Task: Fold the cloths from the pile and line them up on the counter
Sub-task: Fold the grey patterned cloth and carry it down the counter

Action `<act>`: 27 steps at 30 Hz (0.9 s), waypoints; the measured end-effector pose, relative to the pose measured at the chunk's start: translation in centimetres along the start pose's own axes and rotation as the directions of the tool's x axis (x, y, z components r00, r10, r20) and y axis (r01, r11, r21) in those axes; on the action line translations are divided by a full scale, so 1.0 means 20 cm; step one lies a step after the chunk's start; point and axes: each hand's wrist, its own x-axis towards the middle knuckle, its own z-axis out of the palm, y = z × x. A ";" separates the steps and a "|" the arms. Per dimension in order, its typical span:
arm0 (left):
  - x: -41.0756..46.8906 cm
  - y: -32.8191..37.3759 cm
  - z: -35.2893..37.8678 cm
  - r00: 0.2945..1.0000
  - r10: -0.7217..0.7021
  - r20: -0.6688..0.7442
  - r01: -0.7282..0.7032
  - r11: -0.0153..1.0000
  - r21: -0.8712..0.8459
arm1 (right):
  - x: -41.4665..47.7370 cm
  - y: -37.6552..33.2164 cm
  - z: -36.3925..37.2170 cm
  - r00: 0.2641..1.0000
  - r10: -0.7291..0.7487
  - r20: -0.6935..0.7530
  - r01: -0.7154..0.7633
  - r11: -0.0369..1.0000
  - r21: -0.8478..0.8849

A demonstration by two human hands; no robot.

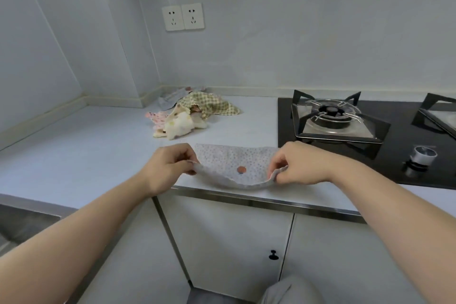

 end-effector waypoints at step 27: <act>0.31 0.42 -0.20 0.945 -0.127 -0.300 -0.010 0.909 -0.418 | 0.16 -0.08 -0.43 0.967 0.127 -0.220 0.123 0.524 0.843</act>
